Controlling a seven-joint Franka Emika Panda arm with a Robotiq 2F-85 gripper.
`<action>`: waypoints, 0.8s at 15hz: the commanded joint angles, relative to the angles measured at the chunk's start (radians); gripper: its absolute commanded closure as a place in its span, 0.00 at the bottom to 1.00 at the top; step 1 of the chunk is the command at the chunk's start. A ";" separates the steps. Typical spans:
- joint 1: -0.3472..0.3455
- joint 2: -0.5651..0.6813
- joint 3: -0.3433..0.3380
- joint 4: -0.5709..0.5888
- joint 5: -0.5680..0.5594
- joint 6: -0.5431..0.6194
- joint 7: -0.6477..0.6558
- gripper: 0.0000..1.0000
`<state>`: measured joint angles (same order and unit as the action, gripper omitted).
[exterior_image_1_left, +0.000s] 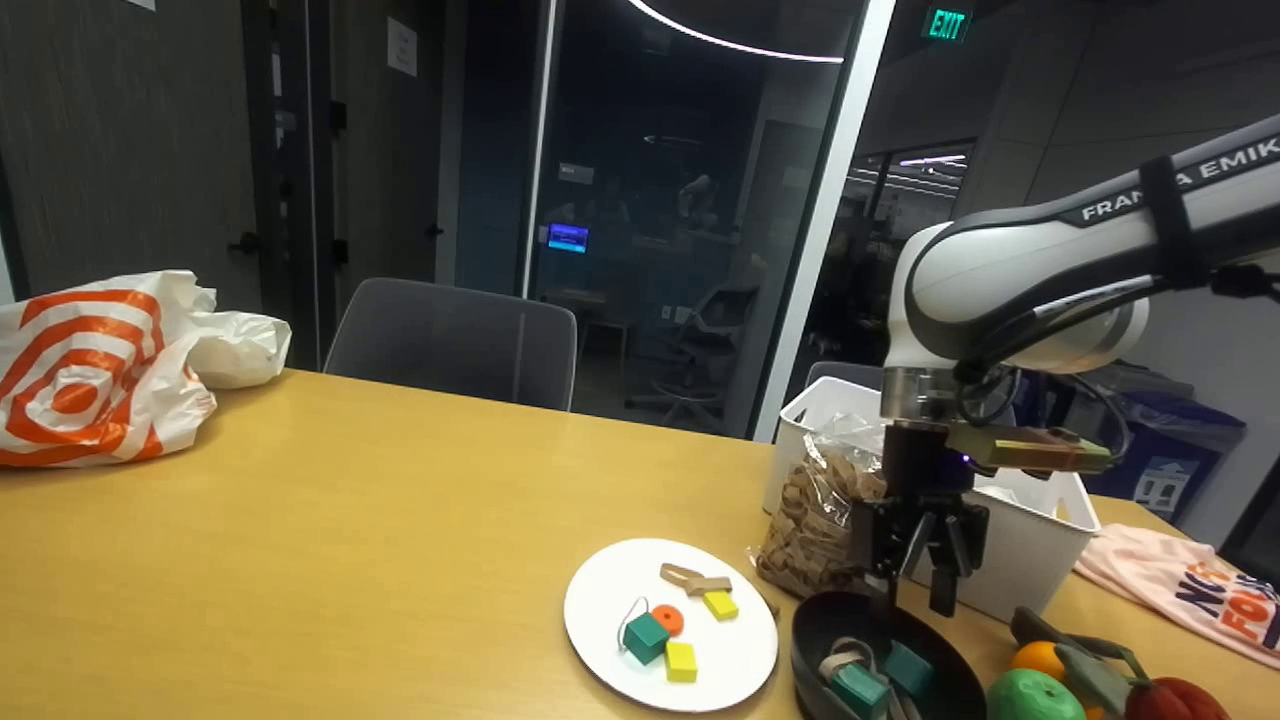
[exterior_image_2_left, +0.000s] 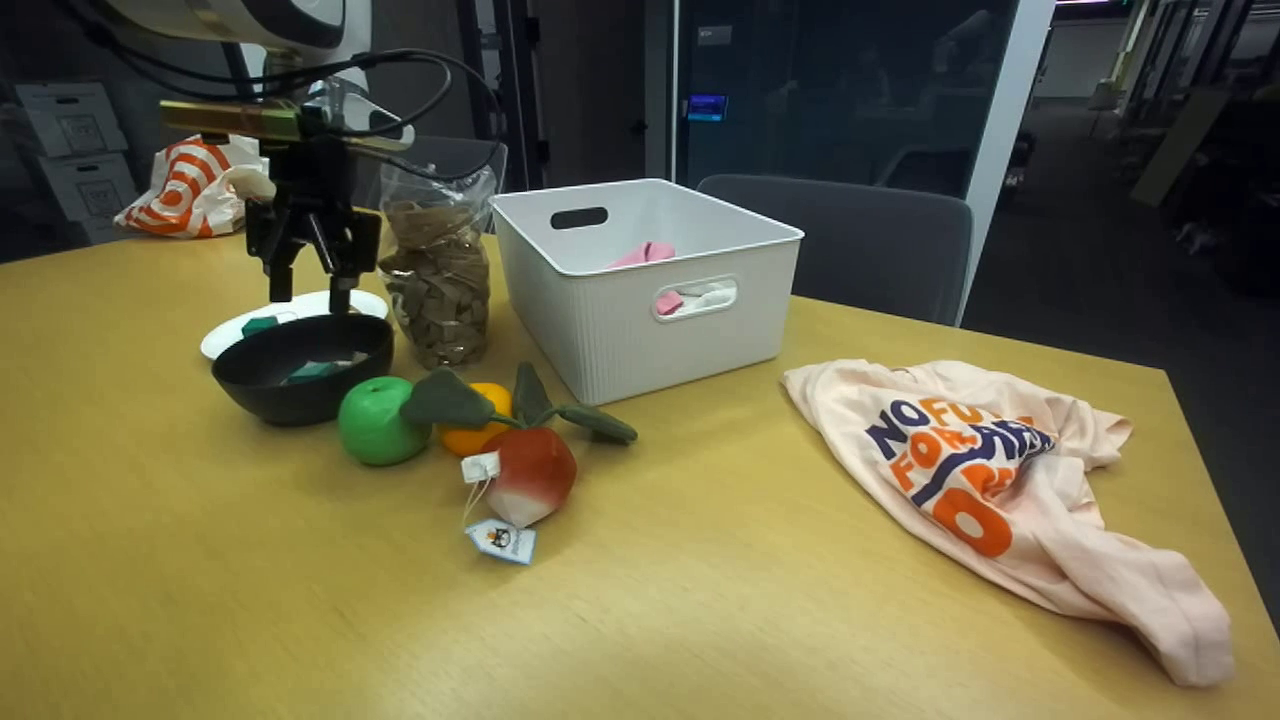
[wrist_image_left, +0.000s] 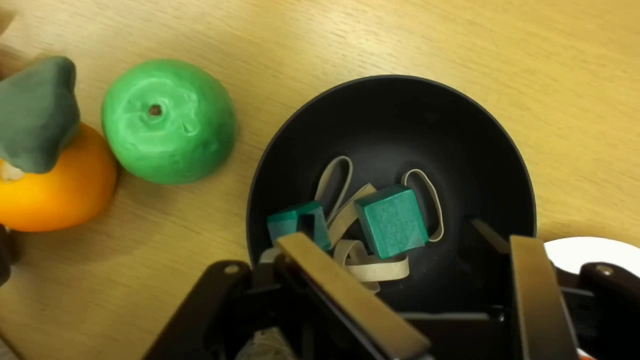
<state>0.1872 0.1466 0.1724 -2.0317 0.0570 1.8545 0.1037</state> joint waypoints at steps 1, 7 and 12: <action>0.025 -0.047 0.025 -0.015 0.004 0.008 0.001 0.00; 0.128 -0.018 0.128 0.016 -0.015 0.057 0.002 0.00; 0.199 0.077 0.162 0.089 -0.106 0.161 0.038 0.00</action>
<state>0.3612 0.1525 0.3290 -2.0109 0.0150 1.9682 0.1163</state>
